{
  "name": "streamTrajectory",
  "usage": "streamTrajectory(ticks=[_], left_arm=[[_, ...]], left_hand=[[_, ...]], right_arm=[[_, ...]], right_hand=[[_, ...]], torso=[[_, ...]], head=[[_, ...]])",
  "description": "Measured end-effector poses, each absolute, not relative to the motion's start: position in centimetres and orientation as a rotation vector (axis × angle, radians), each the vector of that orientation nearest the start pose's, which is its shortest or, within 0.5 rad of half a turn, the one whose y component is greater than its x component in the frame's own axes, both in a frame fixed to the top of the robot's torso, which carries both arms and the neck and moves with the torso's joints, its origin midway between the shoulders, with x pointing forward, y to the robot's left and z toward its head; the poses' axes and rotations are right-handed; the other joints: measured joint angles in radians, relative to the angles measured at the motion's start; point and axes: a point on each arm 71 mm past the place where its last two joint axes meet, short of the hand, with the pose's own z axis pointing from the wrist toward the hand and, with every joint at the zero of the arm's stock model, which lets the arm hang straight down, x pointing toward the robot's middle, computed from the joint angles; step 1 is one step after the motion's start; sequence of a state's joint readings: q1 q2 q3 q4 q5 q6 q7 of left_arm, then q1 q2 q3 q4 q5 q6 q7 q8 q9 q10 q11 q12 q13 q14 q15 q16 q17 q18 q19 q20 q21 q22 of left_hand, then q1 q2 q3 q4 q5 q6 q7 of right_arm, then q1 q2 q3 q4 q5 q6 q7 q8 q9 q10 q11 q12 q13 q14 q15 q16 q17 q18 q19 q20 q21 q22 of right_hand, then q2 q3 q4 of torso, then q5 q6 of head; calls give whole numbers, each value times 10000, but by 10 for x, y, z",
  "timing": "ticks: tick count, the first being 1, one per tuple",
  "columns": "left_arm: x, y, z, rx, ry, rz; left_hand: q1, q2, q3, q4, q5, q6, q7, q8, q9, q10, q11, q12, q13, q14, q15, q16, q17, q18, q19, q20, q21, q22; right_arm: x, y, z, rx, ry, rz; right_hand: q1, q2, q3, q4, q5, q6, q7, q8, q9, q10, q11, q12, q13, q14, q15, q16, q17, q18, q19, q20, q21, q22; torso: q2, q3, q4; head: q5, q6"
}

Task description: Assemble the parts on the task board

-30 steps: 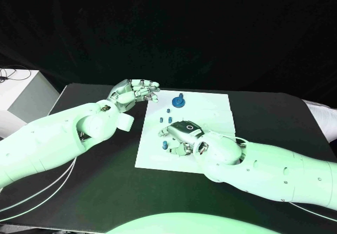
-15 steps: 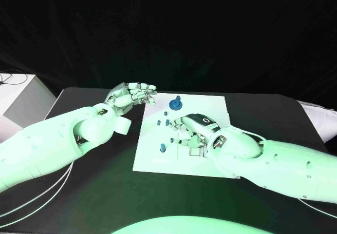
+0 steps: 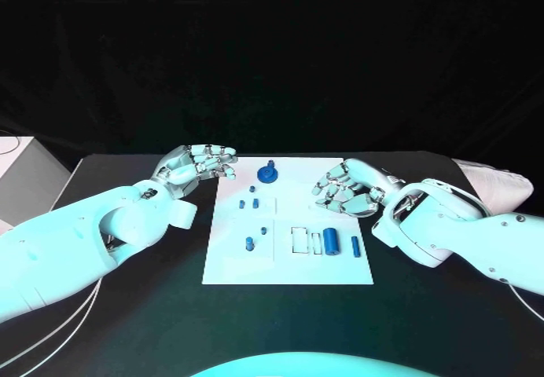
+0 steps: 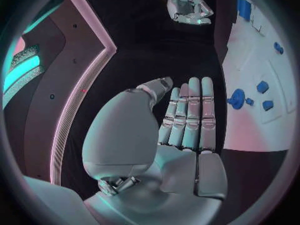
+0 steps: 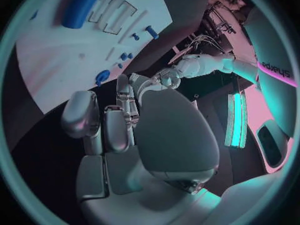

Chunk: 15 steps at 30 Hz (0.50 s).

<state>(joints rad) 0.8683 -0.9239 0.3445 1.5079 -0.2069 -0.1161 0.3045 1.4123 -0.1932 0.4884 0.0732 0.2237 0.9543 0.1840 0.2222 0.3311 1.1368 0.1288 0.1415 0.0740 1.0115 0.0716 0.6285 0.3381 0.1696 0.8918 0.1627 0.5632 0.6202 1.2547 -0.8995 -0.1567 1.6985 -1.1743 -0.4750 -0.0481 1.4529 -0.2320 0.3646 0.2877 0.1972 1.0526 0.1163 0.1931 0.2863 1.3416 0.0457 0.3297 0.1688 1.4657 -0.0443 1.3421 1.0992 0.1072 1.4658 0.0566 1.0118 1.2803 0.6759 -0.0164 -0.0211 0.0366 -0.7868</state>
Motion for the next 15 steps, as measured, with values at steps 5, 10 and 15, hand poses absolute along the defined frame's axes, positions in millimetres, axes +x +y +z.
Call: streamTrajectory(ticks=[5,10,15], left_arm=[[476,259,-201,-11177,14247,-16190],[475,258,-201,-11196,14256,-16210],[475,257,-202,-11200,14268,-16241]], left_hand=[[0,0,0,0,0,0,0,0,0,0,0,0,0,0,0,0,0,0,0,0,0,0],[0,0,0,0,0,0,0,0,1,0,0,0,-1,0,0,0,-1,0,0,0,0,1],[0,0,0,0,0,0,0,0,1,0,0,1,-1,0,0,1,-2,-1,0,0,0,1]], right_arm=[[445,-208,-187,1746,17451,7872],[443,-229,-196,2934,18383,6465],[437,-232,-206,3571,19199,5569]], right_hand=[[-1565,202,-682,-7,161,50,-174,127,207,314,-335,3399,3917,-24,-139,481,813,-230,5,-104,1125,278],[-2293,460,-1782,31,915,36,-230,461,753,963,-336,9297,10621,-8,-192,1515,2068,-388,5,-105,2222,278],[-2794,902,-3072,63,1061,-30,-298,769,1401,1234,-410,11788,11392,-7,-191,2066,2093,-387,5,-104,2889,278]], torso=[[-61,7,-50],[-112,8,-84],[-139,-6,-108]], head=[[-137,-10],[-210,-70],[-226,-104]])
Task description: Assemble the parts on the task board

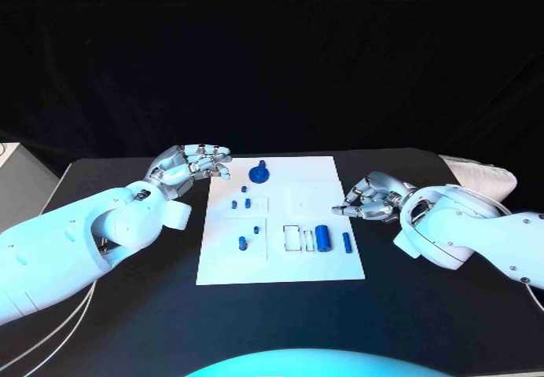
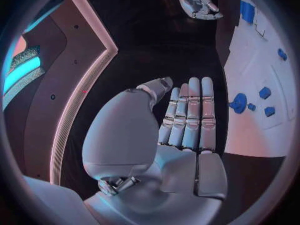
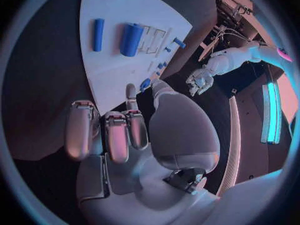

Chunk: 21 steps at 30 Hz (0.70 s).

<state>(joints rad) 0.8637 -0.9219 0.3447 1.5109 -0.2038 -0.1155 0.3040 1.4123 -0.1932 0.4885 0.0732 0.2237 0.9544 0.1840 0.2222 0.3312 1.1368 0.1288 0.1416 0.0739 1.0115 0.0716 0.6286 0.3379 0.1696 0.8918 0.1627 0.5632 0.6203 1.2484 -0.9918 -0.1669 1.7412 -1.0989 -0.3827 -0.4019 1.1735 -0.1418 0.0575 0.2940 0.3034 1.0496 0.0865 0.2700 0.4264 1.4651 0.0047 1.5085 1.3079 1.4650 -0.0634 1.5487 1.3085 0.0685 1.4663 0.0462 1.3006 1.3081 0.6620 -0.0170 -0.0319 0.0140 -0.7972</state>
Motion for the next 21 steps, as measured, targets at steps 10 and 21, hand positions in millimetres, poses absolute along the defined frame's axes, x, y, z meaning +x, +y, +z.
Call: streamTrajectory(ticks=[10,21], left_arm=[[474,256,-202,-11205,14297,-16291],[474,256,-202,-11205,14315,-16294]], left_hand=[[0,0,0,0,0,0,0,0,-13,0,0,1,-1,0,0,-39,19,1,0,0,-46,-28],[0,0,0,0,0,0,0,0,-12,0,0,4,8,0,0,-38,27,1,0,0,-46,-27]], right_arm=[[429,-217,-229,3704,20310,4816],[427,-203,-245,3283,20702,4434]], right_hand=[[-171,171,-829,6,8,-39,-39,84,449,31,-2,604,2,-1,2,187,0,-155,-1,0,593,-1],[-181,261,-1123,27,8,-98,-12,123,596,31,-1,604,0,-3,3,187,-1,-311,-1,2,1258,-2]], torso=[[-2,-27,-4],[12,-21,7]], head=[[-83,-18],[-80,-102]])
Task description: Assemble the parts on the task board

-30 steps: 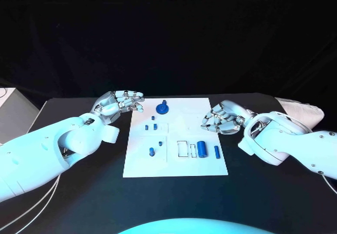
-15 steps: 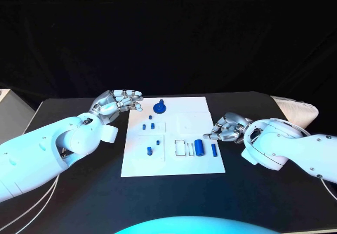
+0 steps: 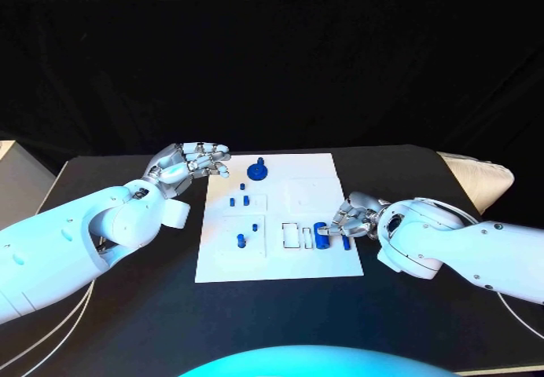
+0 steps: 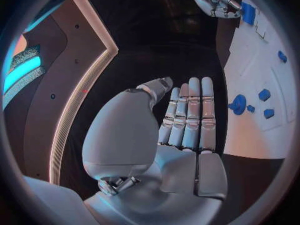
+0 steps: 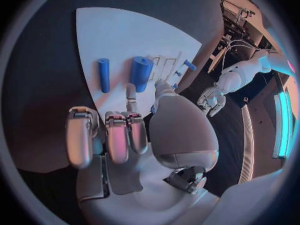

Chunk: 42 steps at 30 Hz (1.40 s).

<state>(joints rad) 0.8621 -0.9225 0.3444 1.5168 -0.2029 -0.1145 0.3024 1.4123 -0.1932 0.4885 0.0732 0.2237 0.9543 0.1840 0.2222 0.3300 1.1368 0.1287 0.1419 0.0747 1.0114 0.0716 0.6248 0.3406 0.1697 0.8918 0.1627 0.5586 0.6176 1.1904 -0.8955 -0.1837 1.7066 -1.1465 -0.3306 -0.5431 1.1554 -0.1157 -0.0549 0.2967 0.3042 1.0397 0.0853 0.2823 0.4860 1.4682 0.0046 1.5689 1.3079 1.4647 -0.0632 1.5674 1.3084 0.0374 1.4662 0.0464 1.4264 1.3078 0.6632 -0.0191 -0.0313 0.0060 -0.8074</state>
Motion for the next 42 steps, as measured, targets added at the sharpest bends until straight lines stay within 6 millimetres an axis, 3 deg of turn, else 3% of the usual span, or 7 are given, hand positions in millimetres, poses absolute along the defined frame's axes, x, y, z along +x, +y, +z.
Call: streamTrajectory(ticks=[19,23,31,33,38,42], left_arm=[[473,258,-202,-11218,14366,-16251],[473,258,-202,-11225,14400,-16237],[472,259,-202,-11241,14470,-16220],[472,259,-202,-11248,14484,-16208],[472,259,-202,-11261,14505,-16192],[472,259,-202,-11269,14515,-16184]], left_hand=[[0,0,-1,1,0,0,0,0,2,0,0,-37,-2,0,0,2,12,-2,38,37,0,-12],[0,0,-29,29,0,0,0,0,2,0,0,-37,-2,0,0,3,28,-2,37,37,-39,-26],[0,0,-29,28,0,0,0,0,-8,0,0,-37,-3,0,0,-38,28,-1,37,37,-39,-25],[0,0,-29,29,0,0,0,0,-8,0,0,-36,-3,0,0,-38,28,-2,37,37,-39,-25],[0,0,-28,28,0,0,0,0,-7,0,0,-36,-4,0,0,-37,28,-2,37,36,-39,-27],[0,0,-28,28,0,0,0,0,-7,0,0,-36,-5,0,0,-37,39,-2,36,36,-39,-40]], right_arm=[[432,-190,-260,2538,20880,3983],[434,-187,-262,2342,20879,3879],[437,-183,-262,2115,20821,3793],[437,-183,-262,2074,20800,3794],[435,-181,-262,2077,20744,3879],[431,-183,-261,2333,20710,4006]], right_hand=[[-79,79,-290,-12,-121,-35,35,-1,125,-2,2,0,-2,-1,1,-1,-3,0,-1,2,182,-2],[-146,12,-469,-1,-393,-33,34,120,259,-3,2,-1,-2,-1,1,-2,-3,1,-1,2,232,-3],[-118,39,-469,-1,-355,-5,16,192,319,-3,2,-1,-3,-1,1,-6,-4,1,-1,2,297,-4],[55,140,-469,-1,7,-4,16,192,345,-3,2,-1,-3,-1,1,-6,-5,0,-1,2,297,-4],[613,223,-188,-51,1418,-75,0,113,435,-5,4,-1,-4,0,3,-7,-5,0,-2,2,338,-5],[757,355,187,-43,1964,-84,-95,117,408,-6,5,-1,-4,0,4,-7,-6,0,-2,3,414,-5]], torso=[[22,0,6],[21,-5,1],[27,-12,0],[27,-11,0],[20,-7,-6],[11,-1,-11]], head=[[60,-102],[83,-124],[82,-180],[82,-184],[82,-188],[89,-169]])
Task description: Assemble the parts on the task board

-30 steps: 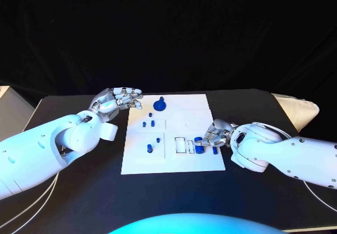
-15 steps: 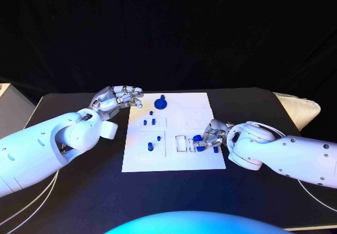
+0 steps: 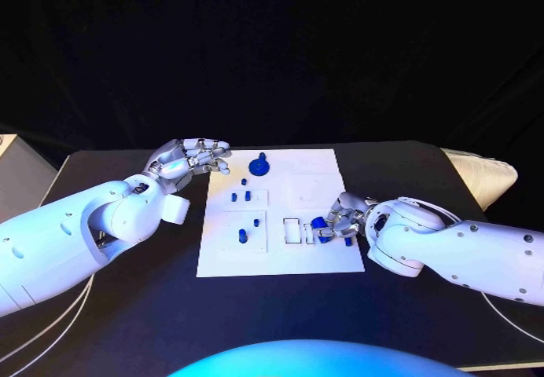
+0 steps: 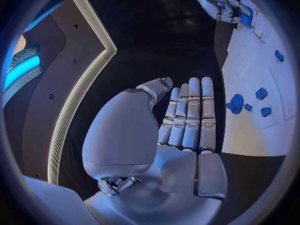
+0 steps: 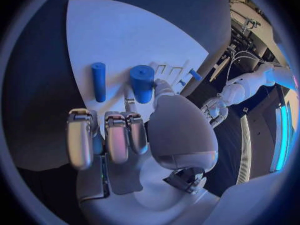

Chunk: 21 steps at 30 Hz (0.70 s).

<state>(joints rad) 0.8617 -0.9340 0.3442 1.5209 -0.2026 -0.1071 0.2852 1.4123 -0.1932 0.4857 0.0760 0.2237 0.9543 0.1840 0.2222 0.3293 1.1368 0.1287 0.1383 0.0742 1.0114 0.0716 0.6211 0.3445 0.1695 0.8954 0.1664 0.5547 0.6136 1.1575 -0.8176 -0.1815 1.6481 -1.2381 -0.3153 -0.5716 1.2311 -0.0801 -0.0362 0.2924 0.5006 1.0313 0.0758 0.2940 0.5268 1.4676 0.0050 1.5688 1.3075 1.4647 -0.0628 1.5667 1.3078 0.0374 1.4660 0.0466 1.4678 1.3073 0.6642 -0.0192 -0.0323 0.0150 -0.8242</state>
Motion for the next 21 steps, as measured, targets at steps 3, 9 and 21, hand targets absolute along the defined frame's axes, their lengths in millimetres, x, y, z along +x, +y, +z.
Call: streamTrajectory(ticks=[3,9,21], left_arm=[[473,259,-202,-11275,14521,-16183],[473,260,-203,-11293,14527,-16165],[473,258,-203,-11291,14555,-16214]], left_hand=[[0,0,0,0,0,0,0,0,0,0,0,0,6,0,0,0,0,0,0,0,0,0],[0,0,0,0,0,0,0,0,1,0,0,0,9,0,0,0,-1,0,0,0,0,0],[0,0,0,0,0,0,0,0,2,0,0,1,7,0,0,0,-2,0,0,0,0,1]], right_arm=[[428,-185,-261,2665,20748,4112],[426,-185,-246,3273,20604,4513],[429,-169,-225,3616,20378,5229]], right_hand=[[13,12,194,3,388,44,33,-2,-2,0,0,0,-1,0,0,0,0,0,0,0,0,0],[13,12,249,-1,439,44,33,1,1,-36,-35,0,-1,0,0,0,-1,1,0,0,0,5],[12,11,404,19,217,79,68,2,1,-37,-35,0,-2,0,1,0,-2,0,24,-24,0,7]], torso=[[-2,1,-6],[-3,-1,-9],[13,-18,11]], head=[[0,14],[4,52],[-32,99]])
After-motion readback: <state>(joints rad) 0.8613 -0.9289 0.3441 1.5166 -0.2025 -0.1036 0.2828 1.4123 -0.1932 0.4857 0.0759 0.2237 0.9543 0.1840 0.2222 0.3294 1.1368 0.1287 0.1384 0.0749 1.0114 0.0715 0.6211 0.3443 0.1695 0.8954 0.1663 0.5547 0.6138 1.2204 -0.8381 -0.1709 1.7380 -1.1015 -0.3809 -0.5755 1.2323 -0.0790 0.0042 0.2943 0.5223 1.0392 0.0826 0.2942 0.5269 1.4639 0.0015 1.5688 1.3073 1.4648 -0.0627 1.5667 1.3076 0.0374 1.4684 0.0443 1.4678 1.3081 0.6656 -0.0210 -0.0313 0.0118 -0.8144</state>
